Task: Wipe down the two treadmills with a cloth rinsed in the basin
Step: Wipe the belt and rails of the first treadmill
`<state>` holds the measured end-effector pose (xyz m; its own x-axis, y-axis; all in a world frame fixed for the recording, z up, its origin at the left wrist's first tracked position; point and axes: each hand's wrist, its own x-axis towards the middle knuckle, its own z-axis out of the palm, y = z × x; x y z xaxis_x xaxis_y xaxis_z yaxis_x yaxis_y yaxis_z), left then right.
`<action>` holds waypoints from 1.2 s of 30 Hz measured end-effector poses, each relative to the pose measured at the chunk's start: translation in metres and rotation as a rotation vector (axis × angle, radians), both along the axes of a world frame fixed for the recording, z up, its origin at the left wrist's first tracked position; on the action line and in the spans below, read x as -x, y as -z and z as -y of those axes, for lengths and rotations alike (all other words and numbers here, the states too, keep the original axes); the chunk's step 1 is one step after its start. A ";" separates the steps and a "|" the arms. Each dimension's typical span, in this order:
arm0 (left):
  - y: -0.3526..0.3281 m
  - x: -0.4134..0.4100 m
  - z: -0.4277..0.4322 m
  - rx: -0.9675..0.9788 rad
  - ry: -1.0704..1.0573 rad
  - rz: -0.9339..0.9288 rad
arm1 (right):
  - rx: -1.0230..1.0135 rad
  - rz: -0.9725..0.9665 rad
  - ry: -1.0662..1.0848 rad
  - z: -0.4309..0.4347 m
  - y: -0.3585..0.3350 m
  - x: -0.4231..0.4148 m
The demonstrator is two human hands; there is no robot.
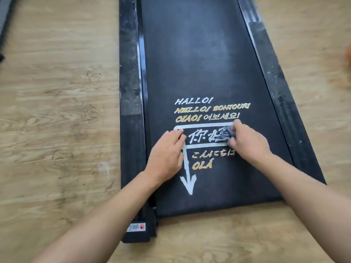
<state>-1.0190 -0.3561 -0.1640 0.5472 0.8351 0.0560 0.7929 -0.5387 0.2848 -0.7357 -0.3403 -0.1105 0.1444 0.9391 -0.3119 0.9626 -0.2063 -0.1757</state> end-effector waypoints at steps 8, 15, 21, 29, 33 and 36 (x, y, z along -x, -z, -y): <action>-0.070 -0.021 0.010 0.525 0.299 -0.612 | 0.505 -0.136 -0.164 0.064 -0.031 0.052; -0.220 -0.029 0.032 0.837 0.187 -0.663 | 0.402 -0.359 0.094 0.105 -0.184 0.061; -0.360 -0.054 0.042 0.812 0.110 -0.617 | 0.167 -0.420 0.221 0.102 -0.365 -0.005; -0.609 -0.153 0.063 0.678 0.173 -0.422 | -0.066 -0.427 0.336 0.131 -0.618 -0.069; -0.740 -0.181 0.068 0.626 0.146 -0.232 | -0.115 -0.414 0.349 0.140 -0.745 -0.084; -0.836 -0.181 0.065 0.560 0.134 -0.129 | -0.158 -0.356 0.319 0.137 -0.840 -0.084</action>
<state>-0.8384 -0.4214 0.6724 0.6232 0.6414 -0.4475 0.7754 -0.4324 0.4602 -0.6518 -0.4769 0.7296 0.3428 0.9052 -0.2512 0.7305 -0.4250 -0.5346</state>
